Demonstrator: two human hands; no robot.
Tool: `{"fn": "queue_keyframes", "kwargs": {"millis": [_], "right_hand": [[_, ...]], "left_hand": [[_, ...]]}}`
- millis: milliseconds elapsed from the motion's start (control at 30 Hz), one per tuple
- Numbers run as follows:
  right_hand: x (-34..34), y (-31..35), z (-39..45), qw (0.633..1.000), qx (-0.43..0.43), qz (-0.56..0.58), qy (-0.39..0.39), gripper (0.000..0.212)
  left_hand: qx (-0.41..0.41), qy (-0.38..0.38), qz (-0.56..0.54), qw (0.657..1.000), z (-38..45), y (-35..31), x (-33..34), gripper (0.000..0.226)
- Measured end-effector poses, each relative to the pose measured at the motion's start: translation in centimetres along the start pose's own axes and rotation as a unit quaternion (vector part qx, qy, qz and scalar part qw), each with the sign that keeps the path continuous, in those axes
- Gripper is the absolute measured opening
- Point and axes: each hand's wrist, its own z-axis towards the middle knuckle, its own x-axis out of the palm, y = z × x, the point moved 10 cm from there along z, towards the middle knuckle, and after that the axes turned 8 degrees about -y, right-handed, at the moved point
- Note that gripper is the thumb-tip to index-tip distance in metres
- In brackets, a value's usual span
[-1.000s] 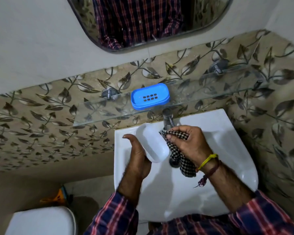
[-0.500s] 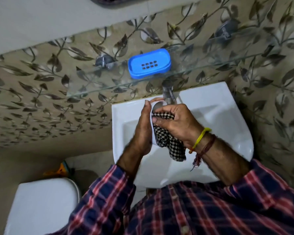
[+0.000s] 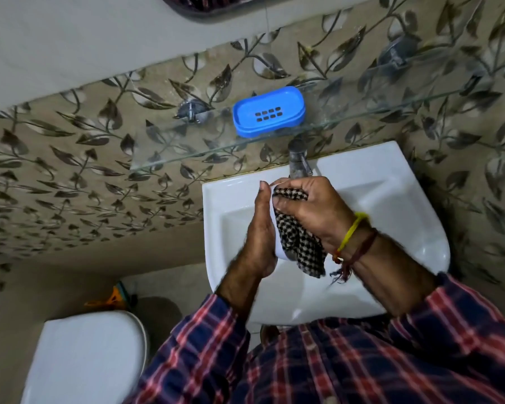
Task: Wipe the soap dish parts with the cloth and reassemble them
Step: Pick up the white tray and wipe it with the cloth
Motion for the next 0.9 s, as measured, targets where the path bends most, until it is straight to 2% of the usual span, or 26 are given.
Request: {"fn": "queue_keyframes", "kwargs": {"millis": [67, 133, 267, 433, 567, 633, 700, 833, 900], "right_hand": [[1.1, -0.3, -0.8, 0.996, -0.022, -0.071, 0.049, 0.012], [1.5, -1.3, -1.8, 0.989, -0.003, -0.118, 0.083, 0.011], [0.4, -1.4, -1.4, 0.996, 0.004, -0.087, 0.031, 0.012], [2.1, -2.0, -2.7, 0.981, -0.004, -0.145, 0.128, 0.007], [0.9, -0.9, -1.8, 0.994, -0.024, -0.074, 0.077, 0.007], [1.8, -0.9, -2.3, 0.984, -0.042, -0.125, 0.122, 0.008], [2.6, -1.6, -3.1, 0.971, -0.038, -0.162, 0.173, 0.008], [2.4, -1.7, -2.9, 0.98, -0.045, -0.136, 0.137, 0.012], [3.2, -2.2, -3.5, 0.972, -0.052, -0.159, 0.164, 0.005]], "left_hand": [[0.004, 0.014, -0.01, 1.0, 0.2, -0.5, -0.2, 0.051], [0.013, 0.019, -0.005, 1.0, 0.4, -1.0, -0.6, 0.048], [-0.013, 0.013, -0.001, 1.0, 0.6, -0.2, -0.5, 0.056], [-0.024, -0.025, 0.024, 0.999, 0.7, -1.6, -1.3, 0.064], [-0.057, -0.009, 0.053, 0.997, 0.3, -0.1, -0.9, 0.068], [-0.038, -0.041, 0.044, 0.998, 0.4, -1.1, -1.5, 0.068], [-0.015, -0.052, 0.048, 0.997, 0.7, -1.5, -2.0, 0.077], [-0.031, -0.062, 0.044, 0.997, 0.3, -0.9, -2.6, 0.07], [-0.017, -0.083, 0.031, 0.996, 0.7, -1.3, -3.8, 0.071]]}}
